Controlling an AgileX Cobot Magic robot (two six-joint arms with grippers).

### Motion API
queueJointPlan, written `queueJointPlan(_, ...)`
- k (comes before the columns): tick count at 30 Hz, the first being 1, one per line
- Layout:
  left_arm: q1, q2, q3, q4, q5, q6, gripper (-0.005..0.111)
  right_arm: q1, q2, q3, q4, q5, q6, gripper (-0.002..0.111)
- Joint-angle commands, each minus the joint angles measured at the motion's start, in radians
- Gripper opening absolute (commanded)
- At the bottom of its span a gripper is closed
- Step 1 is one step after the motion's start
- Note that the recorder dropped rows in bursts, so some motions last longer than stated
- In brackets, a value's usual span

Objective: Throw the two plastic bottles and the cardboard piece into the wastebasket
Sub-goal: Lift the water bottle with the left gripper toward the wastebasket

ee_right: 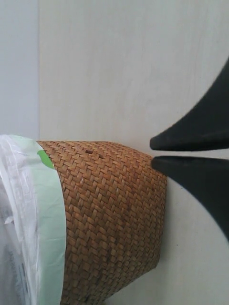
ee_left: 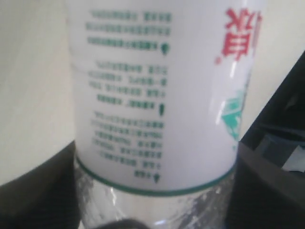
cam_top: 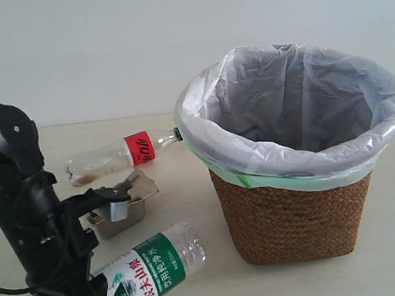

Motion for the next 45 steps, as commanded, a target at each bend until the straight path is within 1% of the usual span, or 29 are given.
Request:
queueJointPlan(1,-0.004,-0.130,0.003,0.094,0.051,-0.109,0.004,-0.003,-0.006,0.000,-0.006,-0.003,-0.001,0.000)
queueJointPlan(3,-0.004,-0.198,0.003,0.171,0.061,-0.188,0.004,-0.003,-0.006,0.000,-0.006,-0.003,-0.001,0.000)
queueJointPlan(5,0.004,-0.321,0.003,0.269,0.032,-0.335,0.004,-0.003,-0.006,0.000,-0.006,-0.003,-0.001,0.000)
queueJointPlan(8,0.031,-0.486,0.003,0.309,0.003,-0.374,0.004,-0.003,-0.006,0.000,-0.006,-0.003,-0.001,0.000)
queueJointPlan(10,0.066,-0.615,0.003,0.426,-0.064,-0.477,0.004,-0.003,-0.006,0.000,-0.006,-0.003,-0.001,0.000)
queueJointPlan(11,0.100,-0.691,0.003,0.494,-0.123,-0.566,0.004,-0.003,-0.006,0.000,-0.006,-0.003,-0.001,0.000)
queueJointPlan(13,0.174,-0.811,0.003,0.563,-0.240,-0.655,0.004,-0.003,-0.006,0.000,-0.006,-0.003,-0.001,0.000)
queueJointPlan(17,0.272,-0.912,0.003,0.629,-0.313,-0.693,0.004,-0.003,-0.006,0.000,-0.006,-0.003,-0.001,0.000)
queueJointPlan(19,0.340,-0.926,0.003,0.690,-0.308,-0.779,0.004,-0.003,-0.006,0.000,-0.006,-0.003,-0.001,0.000)
queueJointPlan(21,0.425,-0.912,0.010,0.786,-0.290,-0.905,0.004,-0.003,-0.006,0.000,-0.006,-0.003,-0.001,0.000)
queueJointPlan(22,0.479,-0.899,0.018,0.822,-0.314,-0.956,0.004,-0.003,-0.006,0.000,-0.006,-0.003,-0.001,0.000)
queueJointPlan(23,0.511,-0.890,0.025,0.819,-0.353,-0.958,0.004,-0.003,-0.006,0.000,-0.006,-0.003,-0.001,0.000)
queueJointPlan(25,0.536,-0.872,0.038,0.803,-0.410,-0.958,0.004,-0.003,-0.006,0.000,-0.006,-0.003,-0.001,0.000)
queueJointPlan(28,0.543,-0.824,0.059,0.736,-0.502,-0.958,0.004,-0.003,-0.006,0.000,-0.006,-0.003,-0.001,0.000)
queueJointPlan(29,0.543,-0.790,0.064,0.665,-0.542,-0.925,0.004,-0.003,-0.006,0.000,-0.006,-0.003,-0.001,0.000)
queueJointPlan(30,0.543,-0.722,0.070,0.498,-0.594,-0.831,0.004,-0.003,-0.006,0.000,-0.006,-0.003,-0.001,0.000)
queueJointPlan(33,0.503,-0.590,0.063,0.136,-0.652,-0.561,0.004,-0.003,-0.006,0.000,-0.006,-0.003,-0.001,0.000)
queueJointPlan(34,0.436,-0.494,0.036,-0.218,-0.672,-0.311,0.004,-0.003,-0.006,0.000,-0.006,-0.003,-0.001,0.000)
queueJointPlan(35,0.390,-0.447,0.016,-0.425,-0.668,-0.155,0.004,-0.003,-0.006,0.000,-0.006,-0.003,-0.001,0.000)
queueJointPlan(36,0.297,-0.369,-0.043,-0.808,-0.618,0.137,0.004,-0.003,-0.006,0.000,-0.006,-0.003,-0.001,0.000)
queueJointPlan(37,0.243,-0.329,-0.080,-0.995,-0.571,0.280,0.004,-0.003,-0.006,0.000,-0.006,-0.003,-0.001,0.000)
queueJointPlan(38,0.139,-0.255,-0.159,-1.265,-0.485,0.451,0.004,-0.003,-0.006,0.000,-0.006,-0.003,-0.001,0.000)
queueJointPlan(39,0.097,-0.224,-0.210,-1.306,-0.452,0.491,0.004,-0.003,-0.006,0.000,-0.006,-0.003,-0.001,0.000)
queueJointPlan(40,0.049,-0.189,-0.315,-1.306,-0.445,0.495,0.004,-0.003,-0.006,0.000,-0.006,-0.003,-0.001,0.000)
queueJointPlan(41,0.033,-0.182,-0.395,-1.306,-0.441,0.483,0.004,-0.003,-0.006,0.000,-0.006,-0.003,-0.001,0.000)
queueJointPlan(42,0.034,-0.187,-0.428,-1.287,-0.443,0.460,0.004,-0.003,-0.006,0.000,-0.006,-0.003,-0.001,0.000)
queueJointPlan(43,0.044,-0.213,-0.473,-1.132,-0.472,0.368,0.004,-0.003,-0.006,0.000,-0.006,-0.003,-0.001,0.000)
queueJointPlan(44,0.051,-0.228,-0.480,-1.039,-0.486,0.308,0.004,-0.003,-0.006,0.000,-0.006,-0.003,-0.001,0.000)
queueJointPlan(45,0.067,-0.267,-0.480,-0.761,-0.507,0.143,0.004,-0.003,-0.006,0.000,-0.006,-0.003,-0.001,0.000)
